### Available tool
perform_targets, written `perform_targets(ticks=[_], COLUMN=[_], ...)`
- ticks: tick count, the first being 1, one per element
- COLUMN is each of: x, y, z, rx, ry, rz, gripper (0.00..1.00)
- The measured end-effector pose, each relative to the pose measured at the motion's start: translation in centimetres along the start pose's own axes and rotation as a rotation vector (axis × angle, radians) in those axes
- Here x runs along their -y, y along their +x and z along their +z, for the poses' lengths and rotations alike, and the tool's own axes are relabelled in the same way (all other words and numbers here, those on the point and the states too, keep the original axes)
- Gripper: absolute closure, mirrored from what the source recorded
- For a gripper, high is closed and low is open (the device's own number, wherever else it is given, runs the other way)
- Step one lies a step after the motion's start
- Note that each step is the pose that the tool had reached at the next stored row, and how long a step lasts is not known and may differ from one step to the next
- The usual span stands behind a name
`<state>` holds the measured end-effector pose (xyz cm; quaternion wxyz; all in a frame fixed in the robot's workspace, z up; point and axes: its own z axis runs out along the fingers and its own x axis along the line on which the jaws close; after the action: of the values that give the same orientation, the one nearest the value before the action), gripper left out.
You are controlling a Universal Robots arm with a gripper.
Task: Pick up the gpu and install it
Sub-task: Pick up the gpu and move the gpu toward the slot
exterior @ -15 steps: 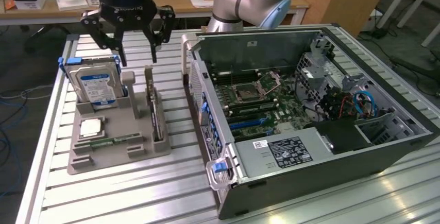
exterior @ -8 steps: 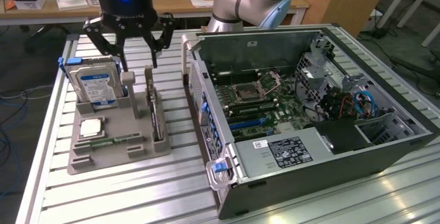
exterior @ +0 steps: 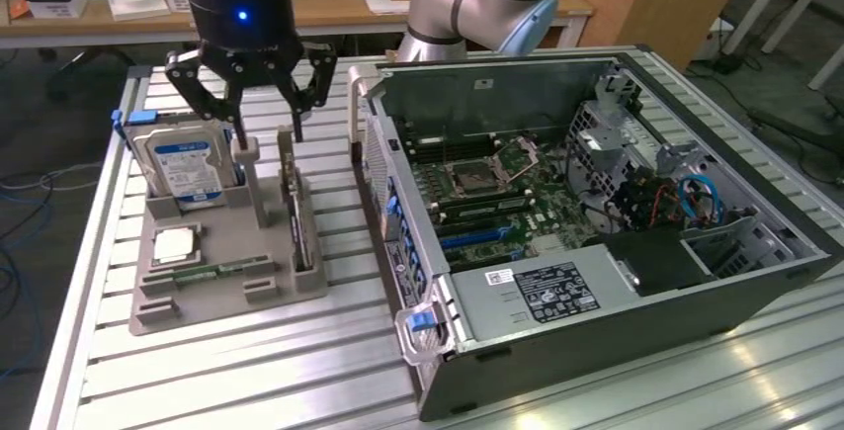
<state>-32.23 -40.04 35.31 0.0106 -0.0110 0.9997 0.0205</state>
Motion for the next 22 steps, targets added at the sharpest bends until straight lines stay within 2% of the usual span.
perform_targets(ticks=[22], x=[0.84], y=[0.0], z=[3.94], rx=[0.0014], ry=[-0.0003], rz=[0.0], gripper=[0.41])
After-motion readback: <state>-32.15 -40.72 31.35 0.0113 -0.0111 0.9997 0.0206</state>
